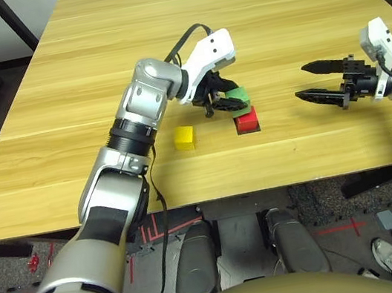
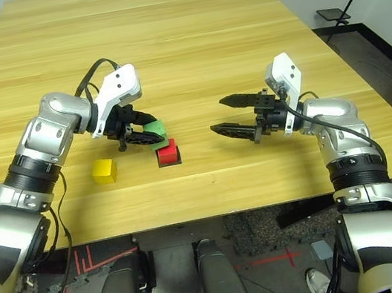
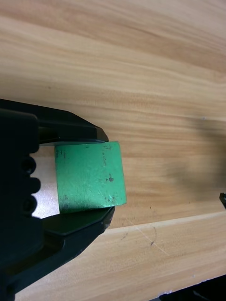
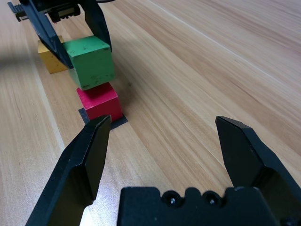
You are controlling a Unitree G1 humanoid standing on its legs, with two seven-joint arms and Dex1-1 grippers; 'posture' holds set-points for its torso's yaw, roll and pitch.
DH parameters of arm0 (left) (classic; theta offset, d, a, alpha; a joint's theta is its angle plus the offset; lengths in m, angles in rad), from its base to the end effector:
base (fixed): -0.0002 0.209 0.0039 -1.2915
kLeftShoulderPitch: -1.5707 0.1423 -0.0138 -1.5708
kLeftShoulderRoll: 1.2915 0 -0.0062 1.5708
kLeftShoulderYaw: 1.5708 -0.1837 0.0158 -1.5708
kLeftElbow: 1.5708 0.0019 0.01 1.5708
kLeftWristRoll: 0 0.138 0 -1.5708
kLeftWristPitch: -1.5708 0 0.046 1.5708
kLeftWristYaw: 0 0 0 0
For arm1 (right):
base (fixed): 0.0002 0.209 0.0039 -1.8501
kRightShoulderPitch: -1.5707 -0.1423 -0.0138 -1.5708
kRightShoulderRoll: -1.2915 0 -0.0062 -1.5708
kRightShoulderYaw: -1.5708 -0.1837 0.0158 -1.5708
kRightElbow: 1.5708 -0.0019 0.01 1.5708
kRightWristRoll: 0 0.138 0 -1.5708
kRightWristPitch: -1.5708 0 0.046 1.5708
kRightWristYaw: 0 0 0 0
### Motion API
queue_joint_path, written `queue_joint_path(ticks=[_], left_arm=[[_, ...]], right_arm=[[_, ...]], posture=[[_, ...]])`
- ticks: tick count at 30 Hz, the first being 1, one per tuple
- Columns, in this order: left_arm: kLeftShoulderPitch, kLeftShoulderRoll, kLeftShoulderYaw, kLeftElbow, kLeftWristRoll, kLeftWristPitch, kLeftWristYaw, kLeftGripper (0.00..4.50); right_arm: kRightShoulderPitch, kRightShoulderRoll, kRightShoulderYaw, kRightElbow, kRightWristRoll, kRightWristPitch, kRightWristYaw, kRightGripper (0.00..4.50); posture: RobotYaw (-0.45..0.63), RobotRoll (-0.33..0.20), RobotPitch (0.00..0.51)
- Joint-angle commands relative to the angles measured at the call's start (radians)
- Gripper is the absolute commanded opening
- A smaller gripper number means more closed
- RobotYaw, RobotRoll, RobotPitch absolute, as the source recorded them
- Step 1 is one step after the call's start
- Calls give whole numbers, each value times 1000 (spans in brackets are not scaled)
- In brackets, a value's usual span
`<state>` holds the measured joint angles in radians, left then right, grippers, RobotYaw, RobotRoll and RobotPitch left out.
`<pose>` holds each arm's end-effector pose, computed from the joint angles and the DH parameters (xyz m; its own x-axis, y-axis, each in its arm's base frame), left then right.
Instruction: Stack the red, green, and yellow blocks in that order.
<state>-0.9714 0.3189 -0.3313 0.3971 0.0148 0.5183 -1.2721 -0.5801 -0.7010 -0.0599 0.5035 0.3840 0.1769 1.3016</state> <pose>0.3397 0.1134 0.2030 0.1522 -0.8336 -0.5310 0.9856 0.0881 0.1442 0.2921 -0.3000 0.1558 0.4879 0.8519 -0.1906 -0.8724 0.4833 -0.0729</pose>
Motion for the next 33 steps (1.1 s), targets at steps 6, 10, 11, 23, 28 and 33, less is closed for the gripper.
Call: queue_joint_path(ticks=[6,10,11,23,28,33], left_arm=[[13,-20,-27,-31,-26,9,20,2024],[20,-16,-32,-26,-30,6,26,2024],[22,-15,-34,-25,-31,5,28,2024],[49,-10,-59,-33,-17,-31,59,3715],[58,18,-7,-174,-52,41,99,4453],[174,247,44,-552,-123,260,54,4453]], right_arm=[[-15,6,-10,7,-4,14,-14,4500],[-19,8,-13,12,-4,19,-23,4500],[-20,9,-13,13,-4,20,-24,4500],[-17,35,-19,-22,16,58,-41,4500],[-25,32,-18,-11,13,54,-40,4500],[-37,27,-17,-8,12,63,-35,4500]], posture=[[155,-86,108],[155,-84,111],[155,-83,111],[163,-84,116],[170,-91,107],[189,-101,100]])
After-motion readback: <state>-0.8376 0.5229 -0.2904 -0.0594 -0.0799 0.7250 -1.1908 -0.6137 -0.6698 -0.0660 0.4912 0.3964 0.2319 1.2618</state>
